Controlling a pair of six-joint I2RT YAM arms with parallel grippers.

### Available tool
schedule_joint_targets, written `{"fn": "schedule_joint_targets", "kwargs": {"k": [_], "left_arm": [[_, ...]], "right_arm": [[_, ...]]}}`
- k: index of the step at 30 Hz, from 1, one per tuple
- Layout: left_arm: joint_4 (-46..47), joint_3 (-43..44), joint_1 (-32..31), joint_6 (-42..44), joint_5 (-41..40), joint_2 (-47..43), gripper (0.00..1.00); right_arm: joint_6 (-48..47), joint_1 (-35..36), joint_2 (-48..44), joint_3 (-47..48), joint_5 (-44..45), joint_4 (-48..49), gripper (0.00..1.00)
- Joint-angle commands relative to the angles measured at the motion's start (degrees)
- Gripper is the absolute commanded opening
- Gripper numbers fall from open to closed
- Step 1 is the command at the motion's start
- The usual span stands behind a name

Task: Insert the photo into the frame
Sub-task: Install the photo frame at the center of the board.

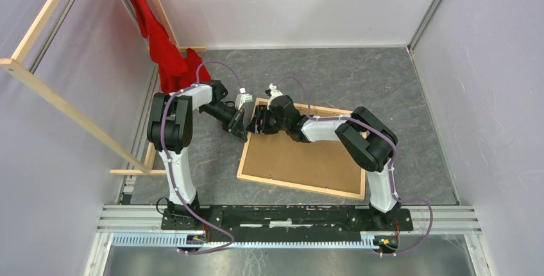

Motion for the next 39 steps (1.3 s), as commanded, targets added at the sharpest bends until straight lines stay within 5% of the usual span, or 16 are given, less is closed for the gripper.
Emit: {"fn": "schedule_joint_targets", "kwargs": {"k": [1,39], "left_arm": [[2.67,-0.81,-0.54,0.75,-0.29,0.94,0.18],[2.71,-0.21,-0.54,0.85,-0.71,0.75,0.17]], "right_arm": [[1.44,0.2,1.6,1.04,-0.39,0.6,0.62],[8.14,1.2,3.43,-1.61,6.92,6.52,0.58]]}}
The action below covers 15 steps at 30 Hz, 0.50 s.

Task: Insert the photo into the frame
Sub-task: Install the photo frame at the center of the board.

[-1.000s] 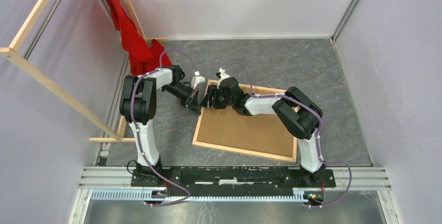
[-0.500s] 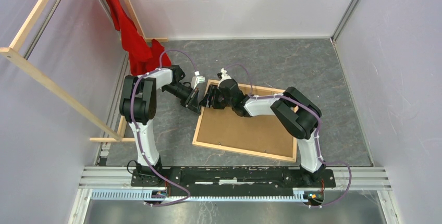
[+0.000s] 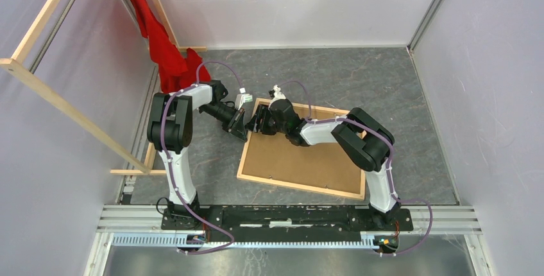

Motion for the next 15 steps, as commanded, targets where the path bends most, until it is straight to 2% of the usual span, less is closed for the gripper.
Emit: {"fn": "schedule_joint_targets", "kwargs": {"k": [1,5,8,12,15], "left_arm": [[2.66,-0.09,-0.54,0.68,-0.72,0.66,0.17],[1.91,0.34,-0.19,0.78,-1.3,-0.19,0.18],[-0.39,2.71,1.3,1.32,-1.33,-0.97,0.24],[-4.87,5.71,3.06,4.07,-1.87,-3.48,0.42],[-6.78,5.56,3.41,5.94,-2.92,-7.1,0.53]], "right_arm": [[-0.8,0.3,1.78,0.4,1.66,-0.46,0.58],[-4.28,0.28,-1.89,-1.67,1.46,-0.62,0.59],[-11.33,0.3,-8.5,-5.38,0.24,-1.16,0.64],[-25.87,0.37,-20.94,-11.79,-5.45,-5.41,0.7],[-36.08,1.08,-29.81,-17.06,-9.13,-14.33,0.75]]}}
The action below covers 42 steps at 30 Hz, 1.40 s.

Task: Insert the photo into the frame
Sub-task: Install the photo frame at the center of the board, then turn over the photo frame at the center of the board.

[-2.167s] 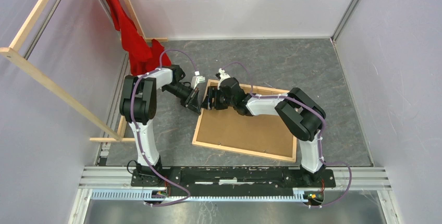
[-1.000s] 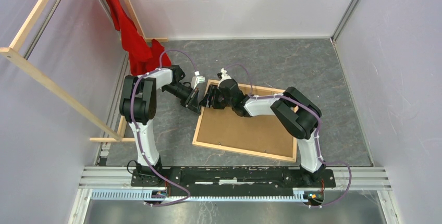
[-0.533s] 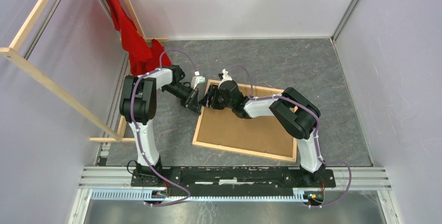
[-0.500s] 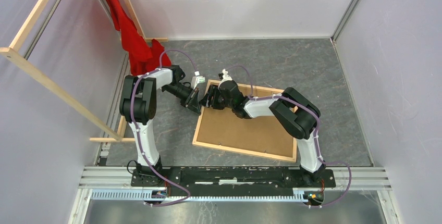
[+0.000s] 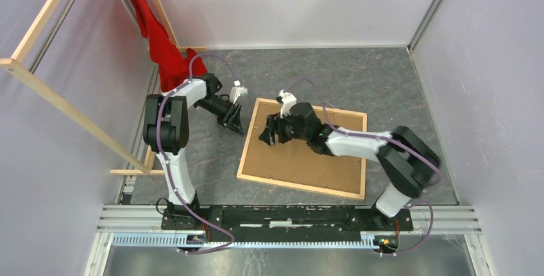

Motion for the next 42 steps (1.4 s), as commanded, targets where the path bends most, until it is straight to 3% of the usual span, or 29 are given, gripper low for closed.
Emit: {"fn": "schedule_joint_targets", "kwargs": {"k": [1,6,13,19,28,36,42], "left_arm": [[-4.59,1.69,1.03,5.07,-1.16,-7.61,0.56],[-7.24,-0.99,0.97,7.73,-2.55,-12.93,0.68],[-8.34,-8.25,0.95,12.01,-5.98,-20.74,0.81],[-8.35,-15.08,0.78,17.21,-6.62,-27.76,0.82],[-6.01,-20.66,-0.08,17.25,-9.22,-32.09,0.81],[-4.96,-21.24,-1.88,16.53,-9.95,-34.48,0.81],[-4.2,-20.11,-2.91,15.31,-10.08,-34.24,0.82]], "right_arm": [[-19.82,1.62,-13.85,-5.98,-5.28,-10.99,0.76],[-28.45,8.09,-25.37,-14.32,1.77,-20.14,0.8],[-30.62,16.13,-28.5,-18.94,8.37,-24.39,0.77],[-31.45,19.33,-27.36,-18.42,14.27,-26.16,0.72],[-31.45,23.58,-27.52,-18.69,18.5,-26.64,0.62],[-30.92,26.24,-25.53,-18.53,21.4,-27.86,0.56],[-31.55,28.0,-22.39,-16.87,24.93,-29.45,0.43]]}}
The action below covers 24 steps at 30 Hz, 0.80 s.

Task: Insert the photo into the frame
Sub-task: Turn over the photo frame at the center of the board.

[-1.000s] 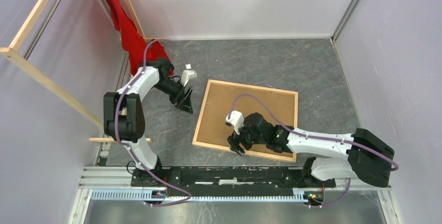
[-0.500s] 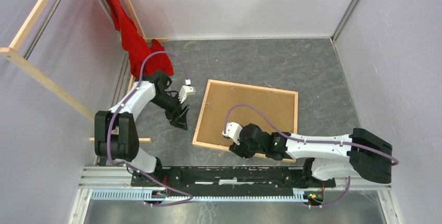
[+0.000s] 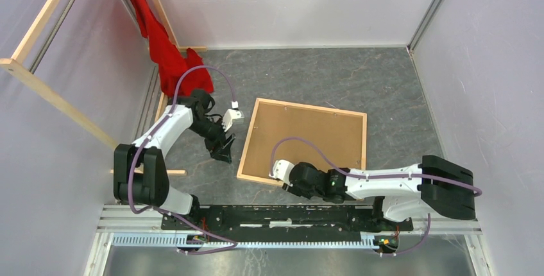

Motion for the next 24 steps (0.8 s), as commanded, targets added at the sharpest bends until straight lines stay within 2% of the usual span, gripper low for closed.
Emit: {"fn": "schedule_joint_targets", "kwargs": {"k": [1,7,10,16,24], "left_arm": [[1.46,1.46,-0.86,1.16,0.0,-1.13,0.82],[1.61,1.57,-1.88,2.95,-0.66,-2.88,0.83],[2.7,0.27,-1.92,5.52,-0.14,-6.32,0.88],[3.27,-3.43,-1.99,20.87,2.23,-19.48,0.96],[9.19,-11.49,-1.99,37.87,2.23,-36.9,0.99]], "right_arm": [[-0.66,1.31,2.04,2.95,4.15,-0.93,0.4],[-2.17,1.43,3.4,8.2,7.41,-3.58,0.25],[-2.13,1.41,3.17,12.49,7.12,-3.97,0.16],[-1.93,-1.39,5.17,23.11,1.36,-6.88,0.02],[1.47,-6.91,4.21,29.34,-10.9,-7.18,0.0]]}}
